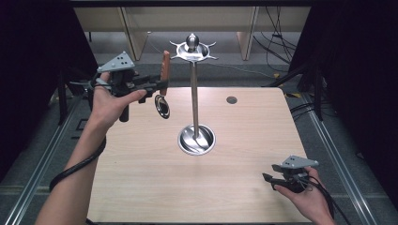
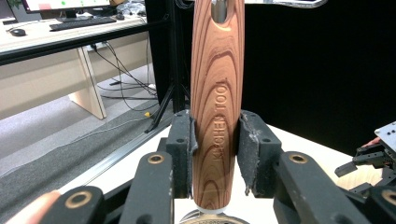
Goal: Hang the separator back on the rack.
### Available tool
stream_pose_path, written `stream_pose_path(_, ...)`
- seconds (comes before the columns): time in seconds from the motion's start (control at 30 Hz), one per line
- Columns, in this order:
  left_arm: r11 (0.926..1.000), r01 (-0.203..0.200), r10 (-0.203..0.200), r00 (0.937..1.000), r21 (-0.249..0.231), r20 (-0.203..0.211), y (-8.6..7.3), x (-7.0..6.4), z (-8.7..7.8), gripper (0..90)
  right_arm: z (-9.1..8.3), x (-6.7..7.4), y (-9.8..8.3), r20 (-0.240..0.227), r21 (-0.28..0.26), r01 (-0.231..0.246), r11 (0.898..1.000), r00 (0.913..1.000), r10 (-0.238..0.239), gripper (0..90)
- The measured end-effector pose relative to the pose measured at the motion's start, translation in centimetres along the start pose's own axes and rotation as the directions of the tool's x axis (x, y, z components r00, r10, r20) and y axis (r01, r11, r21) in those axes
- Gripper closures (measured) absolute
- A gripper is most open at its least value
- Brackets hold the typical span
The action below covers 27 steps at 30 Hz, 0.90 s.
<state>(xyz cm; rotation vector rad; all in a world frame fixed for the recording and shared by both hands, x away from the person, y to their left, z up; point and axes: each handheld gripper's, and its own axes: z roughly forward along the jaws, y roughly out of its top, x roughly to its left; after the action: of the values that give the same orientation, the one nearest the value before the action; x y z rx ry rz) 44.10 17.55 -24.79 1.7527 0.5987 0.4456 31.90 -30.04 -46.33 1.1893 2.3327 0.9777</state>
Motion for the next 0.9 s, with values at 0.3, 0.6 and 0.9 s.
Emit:
stream_pose_path(0.3, 1.0, -0.001, 0.001, 1.0, 0.01, 0.003, 0.1, 0.0, 0.4, 67.0, 0.0, 0.0, 0.0, 0.001, -0.002, 0.0, 1.0, 1.0, 0.0, 47.9)
stream_pose_path(0.6, 0.9999, 0.001, -0.001, 1.0, 0.015, 0.006, 0.2, 0.0, 0.8, 67.0, 0.0, 0.0, 0.0, 0.002, -0.004, 0.002, 1.0, 1.0, -0.002, 47.8)
stream_pose_path(0.9, 0.9995, 0.007, -0.008, 0.9998, 0.029, 0.019, 0.2, 0.0, 1.5, 66.9, 0.0, 0.0, 0.0, -0.001, 0.006, -0.005, 1.0, 1.0, 0.005, 47.7)
